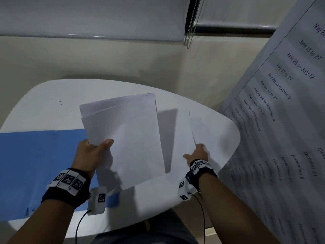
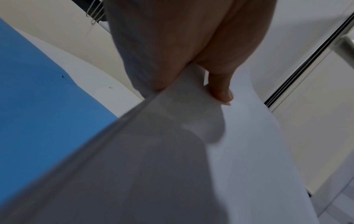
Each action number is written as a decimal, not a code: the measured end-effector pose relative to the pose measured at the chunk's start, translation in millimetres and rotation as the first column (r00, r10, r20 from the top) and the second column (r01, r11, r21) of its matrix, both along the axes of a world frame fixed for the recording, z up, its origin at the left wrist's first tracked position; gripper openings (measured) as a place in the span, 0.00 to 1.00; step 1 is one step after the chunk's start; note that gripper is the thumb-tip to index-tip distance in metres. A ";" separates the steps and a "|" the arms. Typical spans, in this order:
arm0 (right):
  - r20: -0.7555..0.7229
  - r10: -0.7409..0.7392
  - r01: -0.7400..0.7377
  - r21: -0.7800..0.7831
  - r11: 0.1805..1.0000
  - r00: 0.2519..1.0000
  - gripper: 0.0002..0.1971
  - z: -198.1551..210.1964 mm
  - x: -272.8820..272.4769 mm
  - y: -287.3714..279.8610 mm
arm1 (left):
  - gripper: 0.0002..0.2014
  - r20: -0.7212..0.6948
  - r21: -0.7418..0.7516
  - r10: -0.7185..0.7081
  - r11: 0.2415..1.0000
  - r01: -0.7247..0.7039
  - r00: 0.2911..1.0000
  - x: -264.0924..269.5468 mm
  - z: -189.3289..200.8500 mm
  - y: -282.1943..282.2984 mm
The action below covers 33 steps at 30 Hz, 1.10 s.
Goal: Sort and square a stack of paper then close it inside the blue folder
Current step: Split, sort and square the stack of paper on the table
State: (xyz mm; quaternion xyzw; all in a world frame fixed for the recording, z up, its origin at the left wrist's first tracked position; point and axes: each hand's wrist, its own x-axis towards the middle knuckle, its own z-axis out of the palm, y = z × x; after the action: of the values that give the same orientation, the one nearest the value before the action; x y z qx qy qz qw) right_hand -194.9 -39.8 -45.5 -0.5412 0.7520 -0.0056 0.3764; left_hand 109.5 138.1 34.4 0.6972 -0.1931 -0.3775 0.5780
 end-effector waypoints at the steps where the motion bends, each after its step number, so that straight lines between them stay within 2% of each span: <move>1: 0.010 0.021 -0.021 -0.011 1.000 1.000 0.34 0.8 0.6 2.2 | 0.06 0.005 -0.001 0.002 1.000 -0.002 1.000 -1.8 1.9 -0.8; 3: 0.024 0.044 -0.043 -0.021 0.999 0.999 0.28 -0.1 0.7 6.5 | 0.02 0.010 -0.008 0.003 1.000 -0.003 1.000 -4.1 3.9 -2.1; 6: -0.015 -0.010 0.009 -0.056 0.998 1.000 0.25 1.2 -4.7 10.9 | 0.02 0.007 -0.009 -0.006 1.000 0.006 1.000 -3.2 6.0 -2.0; 9: -0.227 0.038 -0.042 -0.011 0.999 0.973 0.33 4.5 -11.5 14.0 | 0.04 0.000 -0.008 -0.002 1.000 0.002 1.000 -1.8 6.5 -2.1; 11: -0.257 0.084 -0.081 0.023 0.996 0.963 0.37 4.8 -11.0 14.4 | 0.04 -0.003 -0.015 -0.003 1.000 0.003 1.000 -3.2 7.1 -3.0; 13: -0.201 0.098 -0.094 0.028 0.995 0.975 0.37 2.9 -8.6 12.8 | 0.06 -0.008 -0.019 -0.004 1.000 0.004 1.000 -3.3 5.3 -3.0; 16: -0.006 0.019 -0.019 -0.027 0.999 1.000 0.35 2.2 -7.4 11.2 | 0.07 -0.006 -0.014 0.001 1.000 -0.001 1.000 -3.3 6.0 -2.2; 20: 0.083 -0.082 0.083 -0.013 0.996 0.993 0.47 4.7 4.7 12.2 | 0.07 0.002 -0.024 0.005 1.000 -0.005 1.000 -3.3 7.1 -0.9; 22: 0.094 -0.137 0.134 0.039 0.990 0.986 0.42 6.8 12.6 15.3 | 0.10 -0.005 -0.025 0.002 1.000 -0.002 1.000 -2.6 6.4 -0.6; 24: 0.045 -0.092 0.090 0.047 0.995 0.995 0.36 5.6 16.0 16.4 | 0.10 -0.004 -0.021 0.003 1.000 -0.003 1.000 -2.3 7.3 -0.1; 28: -0.038 -0.020 0.022 0.068 0.997 0.999 0.17 6.5 21.2 17.7 | 0.11 -0.004 -0.028 0.010 1.000 -0.010 1.000 0.6 6.9 2.5; 29: -0.050 -0.013 0.016 0.066 0.998 0.999 0.16 6.6 23.3 19.4 | 0.11 -0.008 -0.031 0.014 0.999 -0.014 1.000 1.2 7.1 3.1; 30: -0.065 -0.005 0.009 0.063 0.998 0.998 0.18 7.3 25.8 21.9 | 0.10 -0.013 -0.031 0.021 0.999 -0.022 1.000 2.1 6.8 3.5; 33: -0.222 0.100 -0.084 0.078 0.993 0.970 0.36 7.0 35.7 31.8 | 0.03 -0.009 -0.014 0.035 0.999 -0.035 0.999 3.0 7.0 5.5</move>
State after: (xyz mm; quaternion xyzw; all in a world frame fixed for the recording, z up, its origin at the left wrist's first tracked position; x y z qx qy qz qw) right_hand -159.2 -8.0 -38.5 -0.5594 0.7636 0.0990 0.3068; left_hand 112.5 143.6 41.4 0.6946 -0.1811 -0.3691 0.5904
